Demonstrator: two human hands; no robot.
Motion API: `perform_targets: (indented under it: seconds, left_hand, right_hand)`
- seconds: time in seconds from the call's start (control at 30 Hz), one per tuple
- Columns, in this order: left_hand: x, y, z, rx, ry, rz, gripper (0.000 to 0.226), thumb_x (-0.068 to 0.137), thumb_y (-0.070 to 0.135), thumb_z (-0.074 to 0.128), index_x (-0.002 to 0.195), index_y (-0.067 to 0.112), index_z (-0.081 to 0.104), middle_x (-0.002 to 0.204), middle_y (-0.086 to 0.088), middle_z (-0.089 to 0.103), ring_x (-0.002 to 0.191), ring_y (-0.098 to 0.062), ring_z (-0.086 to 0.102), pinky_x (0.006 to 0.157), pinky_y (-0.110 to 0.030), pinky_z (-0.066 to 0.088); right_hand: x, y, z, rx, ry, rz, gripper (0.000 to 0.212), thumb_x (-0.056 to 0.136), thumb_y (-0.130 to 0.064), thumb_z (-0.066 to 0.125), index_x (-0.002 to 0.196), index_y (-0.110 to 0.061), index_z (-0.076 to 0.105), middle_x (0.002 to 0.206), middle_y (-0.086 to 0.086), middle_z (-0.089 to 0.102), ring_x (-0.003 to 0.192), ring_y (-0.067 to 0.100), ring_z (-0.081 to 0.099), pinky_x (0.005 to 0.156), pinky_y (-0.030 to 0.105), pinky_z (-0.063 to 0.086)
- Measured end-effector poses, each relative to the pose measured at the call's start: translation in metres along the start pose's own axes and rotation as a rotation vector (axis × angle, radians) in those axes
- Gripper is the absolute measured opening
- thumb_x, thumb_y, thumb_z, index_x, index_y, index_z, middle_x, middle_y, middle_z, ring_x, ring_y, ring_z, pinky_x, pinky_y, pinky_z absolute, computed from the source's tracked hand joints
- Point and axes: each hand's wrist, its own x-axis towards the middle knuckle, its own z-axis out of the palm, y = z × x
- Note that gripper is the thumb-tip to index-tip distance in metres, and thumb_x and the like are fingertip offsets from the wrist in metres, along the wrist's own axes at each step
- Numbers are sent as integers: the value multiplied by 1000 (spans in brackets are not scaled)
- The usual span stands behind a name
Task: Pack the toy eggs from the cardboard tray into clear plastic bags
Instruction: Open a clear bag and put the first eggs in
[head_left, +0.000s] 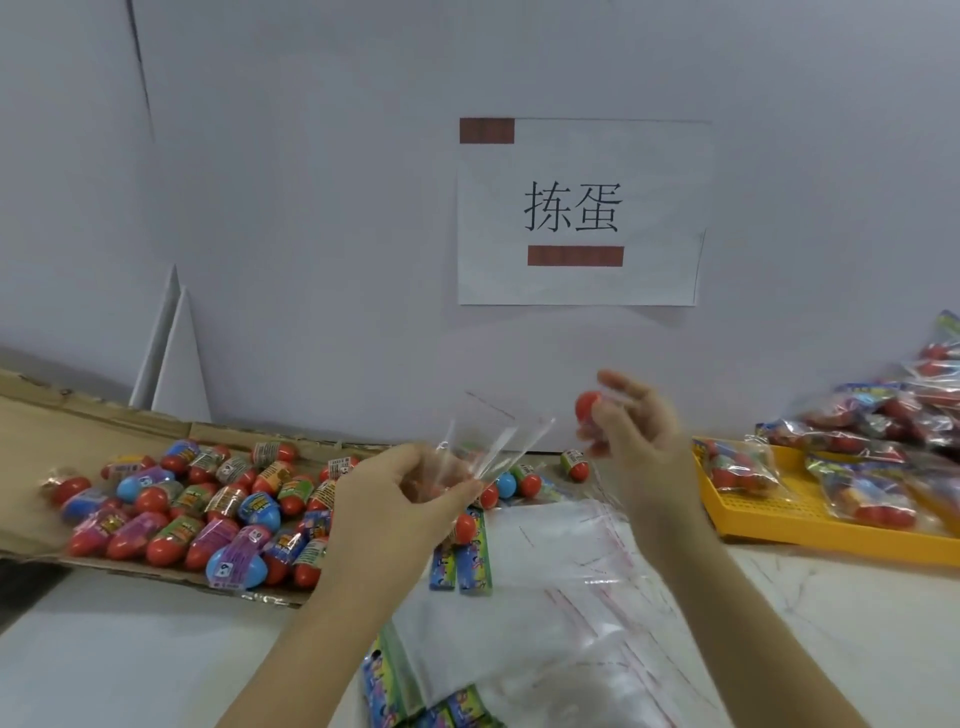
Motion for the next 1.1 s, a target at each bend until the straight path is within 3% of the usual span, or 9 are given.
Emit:
perform_targets:
  seconds: [0.1,0.27,0.4,0.47,0.63,0.77,0.83,1.03,1.1]
  left_hand:
    - [-2,8,-1,346,128,423,9,79,24,80,76,18,74,58,13,62,49,2,52,49,-13,40]
    - [-4,12,-5,480,294,881,21,86,25,63,80,9,76,69,0,69,57,-18,60,55,-30,46]
    - [-6,13,-9,497,326,909,20,90,25,63,85,11,77,76,2,71,69,-13,60,64,-27,47]
    - [-5,14,-10,495,347,917,12,87,19,68,85,12,77,76,3,71,72,-12,59,65,-24,47]
    - [-4,17,-13,474,315,919,8,82,16,73,89,12,76,80,4,71,74,-11,61,66,-26,49]
    - [-5,21,-10,465,297,933,16,83,23,76,96,15,72,85,3,72,81,-10,60,69,-26,49]
    - [-5,22,-9,438,294,911,20,84,27,74,96,12,74,86,2,72,80,-9,59,70,-23,48]
    - [-8,29,-7,420,250,845,39,86,39,65,110,9,70,97,-2,73,88,-13,64,79,-24,50]
    - [-8,30,-6,416,261,813,38,87,39,62,115,14,62,95,-2,72,87,-10,60,79,-20,45]
  right_hand:
    - [-1,-44,-7,145,-157,-101,42,73,-37,66,110,-19,61,81,-2,72,69,10,65,62,19,53]
    - [-15,-73,-10,-324,-325,-239,41,70,-61,52,101,-38,63,91,-7,71,85,5,66,63,14,53]
    - [-18,-84,-20,-459,-399,-210,45,60,-66,61,96,-39,62,87,-14,71,85,8,67,77,16,51]
    - [-19,-91,-26,-541,-420,-238,42,60,-70,64,92,-42,65,89,-18,69,93,4,63,89,31,47]
    - [-24,-100,-31,-703,-496,-247,42,62,-80,56,97,-58,58,98,-29,64,84,-11,58,71,29,41]
    - [-25,-96,-21,-803,-441,-357,38,63,-69,53,95,-49,58,94,-31,64,105,-10,49,97,23,28]
    - [-26,-93,-15,-794,-426,-395,39,62,-67,55,95,-45,53,97,-36,61,103,-16,48,94,13,24]
    - [-31,-82,5,-684,-317,-582,24,71,-33,77,91,-28,64,85,-19,68,82,1,63,90,27,42]
    - [-31,-80,9,-639,-321,-591,24,72,-31,77,92,-28,64,85,-21,66,83,0,62,87,20,42]
